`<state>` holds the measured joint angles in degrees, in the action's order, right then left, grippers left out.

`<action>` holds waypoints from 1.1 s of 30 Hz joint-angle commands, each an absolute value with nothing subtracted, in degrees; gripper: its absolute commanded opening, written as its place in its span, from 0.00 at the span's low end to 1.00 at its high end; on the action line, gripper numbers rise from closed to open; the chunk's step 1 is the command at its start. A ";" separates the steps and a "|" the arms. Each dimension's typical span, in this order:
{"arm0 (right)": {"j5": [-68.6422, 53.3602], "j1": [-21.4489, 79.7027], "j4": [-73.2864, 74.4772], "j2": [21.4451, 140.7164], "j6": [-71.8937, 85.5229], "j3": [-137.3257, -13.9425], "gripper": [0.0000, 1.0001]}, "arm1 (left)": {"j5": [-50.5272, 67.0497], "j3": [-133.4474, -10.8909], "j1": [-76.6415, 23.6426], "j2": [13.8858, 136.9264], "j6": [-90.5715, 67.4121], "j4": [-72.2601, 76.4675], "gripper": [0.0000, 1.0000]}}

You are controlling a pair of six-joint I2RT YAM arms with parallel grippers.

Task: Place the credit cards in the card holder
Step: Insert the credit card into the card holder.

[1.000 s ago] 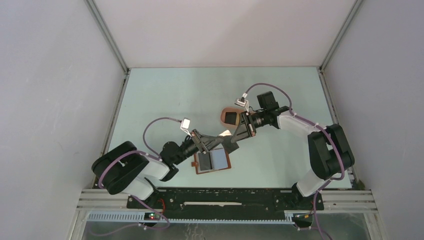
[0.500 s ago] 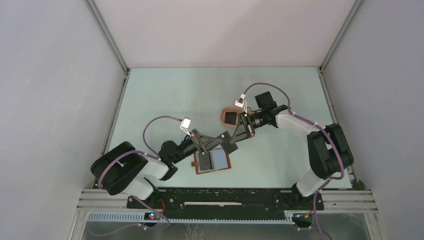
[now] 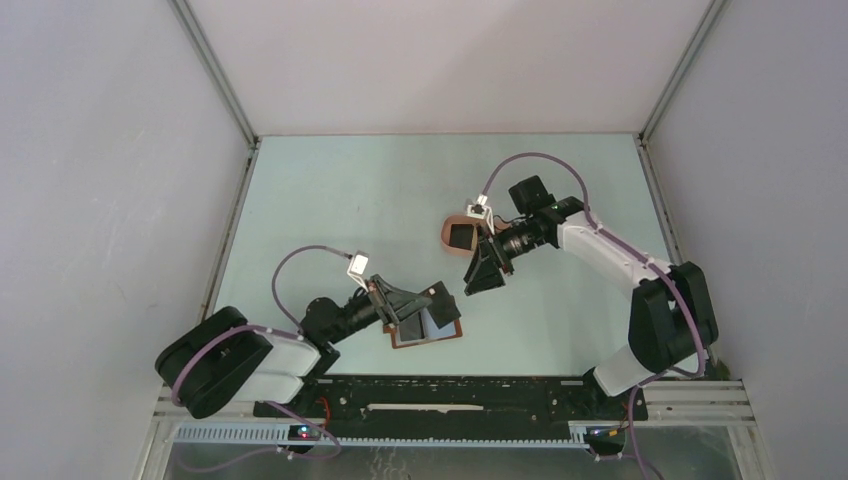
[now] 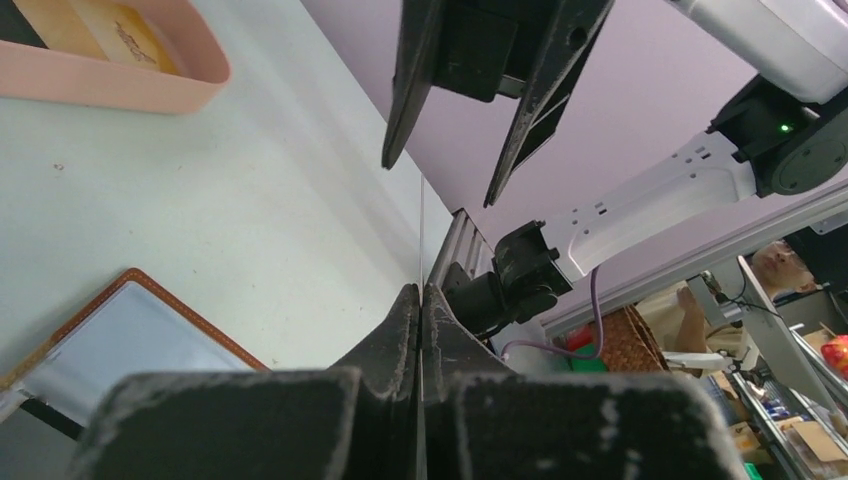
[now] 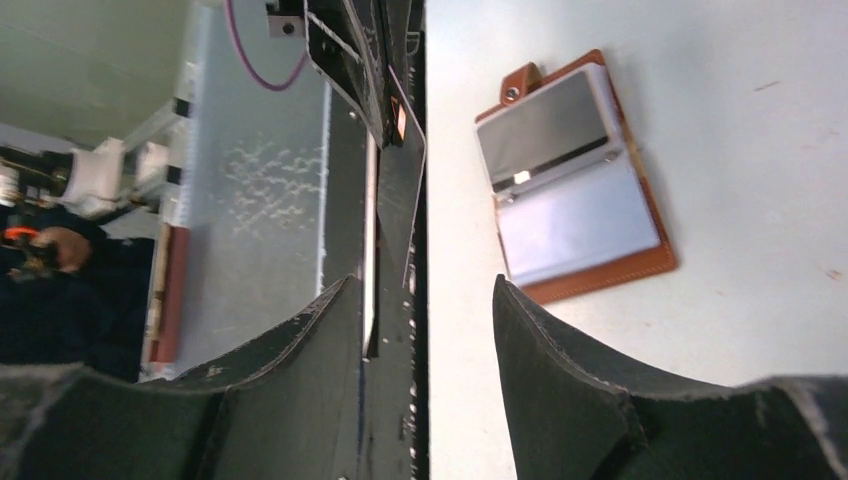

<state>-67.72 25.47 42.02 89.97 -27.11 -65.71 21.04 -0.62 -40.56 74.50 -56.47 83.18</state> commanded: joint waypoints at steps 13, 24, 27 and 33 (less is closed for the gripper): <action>-48.92 31.78 47.20 80.49 -53.60 -60.79 0.57 | 13.74 0.43 -40.21 37.84 -46.50 28.57 0.00; -37.14 39.99 41.39 78.57 -60.58 -53.91 0.45 | 14.01 2.35 -40.22 39.90 -49.52 32.87 0.00; -32.52 42.62 39.03 79.42 -60.74 -52.42 0.40 | 14.37 2.21 -40.24 44.73 -50.80 36.43 0.00; -26.90 46.44 35.63 83.19 -58.24 -52.38 0.23 | 12.31 1.75 -39.95 49.46 -51.52 38.67 0.00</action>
